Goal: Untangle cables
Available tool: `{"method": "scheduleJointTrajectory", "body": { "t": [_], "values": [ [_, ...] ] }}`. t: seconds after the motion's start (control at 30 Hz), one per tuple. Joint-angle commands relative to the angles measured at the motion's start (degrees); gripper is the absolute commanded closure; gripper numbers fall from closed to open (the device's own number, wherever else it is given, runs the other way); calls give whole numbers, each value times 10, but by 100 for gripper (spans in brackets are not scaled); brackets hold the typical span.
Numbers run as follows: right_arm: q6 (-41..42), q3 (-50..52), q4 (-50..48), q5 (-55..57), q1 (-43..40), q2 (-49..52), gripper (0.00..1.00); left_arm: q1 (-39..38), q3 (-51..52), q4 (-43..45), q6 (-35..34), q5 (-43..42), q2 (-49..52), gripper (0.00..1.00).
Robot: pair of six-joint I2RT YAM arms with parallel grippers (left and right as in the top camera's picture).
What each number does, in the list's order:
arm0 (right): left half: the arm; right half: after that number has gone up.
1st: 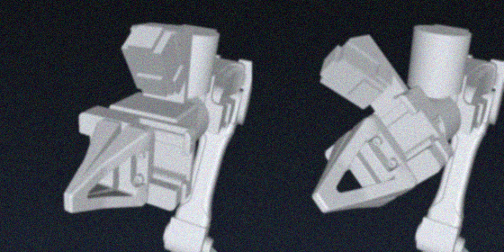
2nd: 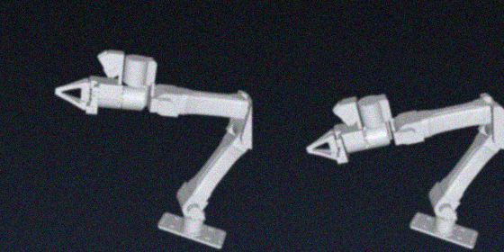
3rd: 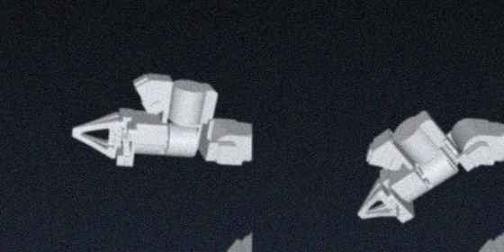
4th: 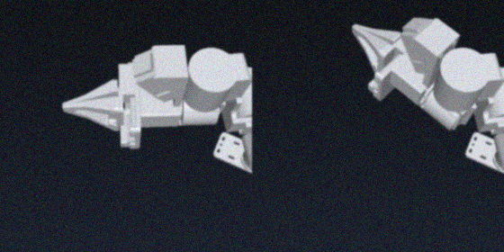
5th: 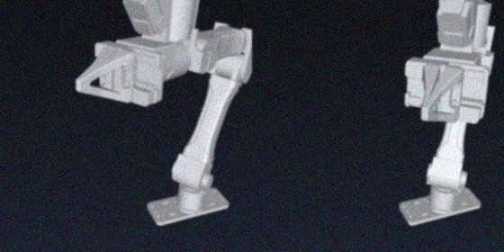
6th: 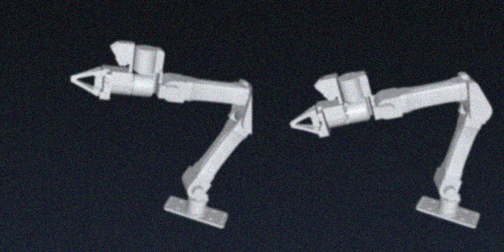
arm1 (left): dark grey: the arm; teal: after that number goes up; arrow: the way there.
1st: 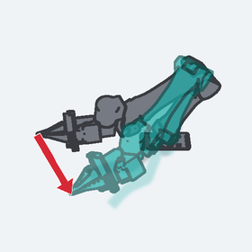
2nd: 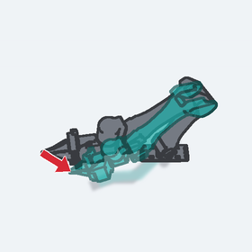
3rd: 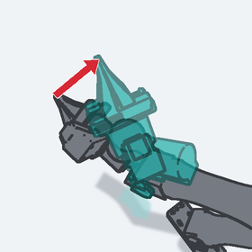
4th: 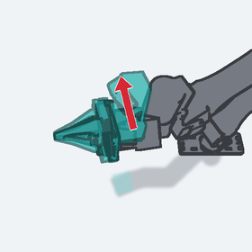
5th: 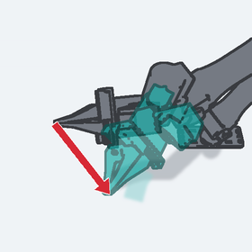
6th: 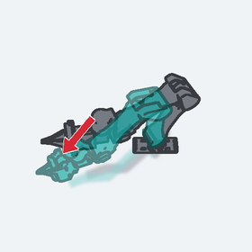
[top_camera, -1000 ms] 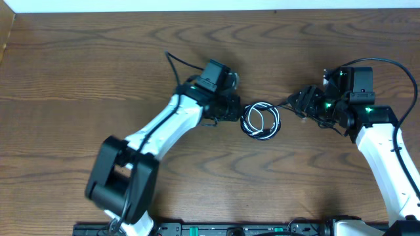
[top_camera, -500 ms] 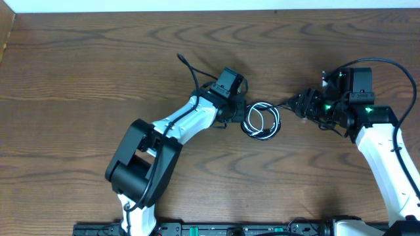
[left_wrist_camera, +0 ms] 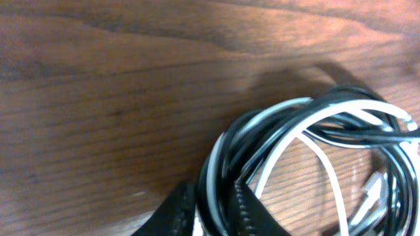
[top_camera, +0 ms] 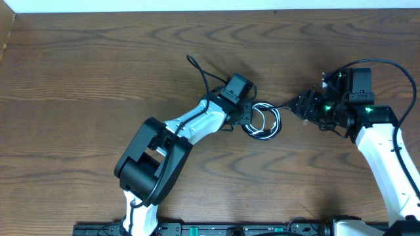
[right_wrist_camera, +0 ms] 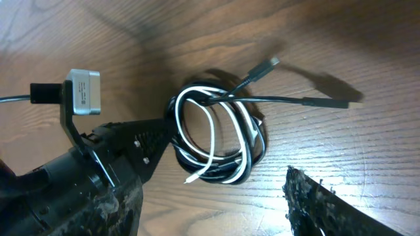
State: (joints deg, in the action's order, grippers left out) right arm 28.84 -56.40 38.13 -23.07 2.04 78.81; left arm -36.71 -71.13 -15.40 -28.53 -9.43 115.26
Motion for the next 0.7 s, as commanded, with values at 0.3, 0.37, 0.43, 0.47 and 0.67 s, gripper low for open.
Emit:
{"method": "scheduleJointTrajectory", "body": {
  "t": [0.3,0.37,0.43,0.47,0.67],
  "values": [
    [-43,-1,-48,-78,7,1,35,2,0,-18,128,-59,-120,93],
    [-45,-1,-61,-92,11,1,35,2,0,-16,149,-103,-163,93],
    [-45,-1,-72,-108,16,1,35,2,0,-17,168,-155,-204,93],
    [-45,-1,-80,-123,18,1,35,2,0,-19,183,-192,-227,93],
    [-45,-1,-101,-190,18,1,36,15,0,-25,191,-296,-253,93]
  ]
}}
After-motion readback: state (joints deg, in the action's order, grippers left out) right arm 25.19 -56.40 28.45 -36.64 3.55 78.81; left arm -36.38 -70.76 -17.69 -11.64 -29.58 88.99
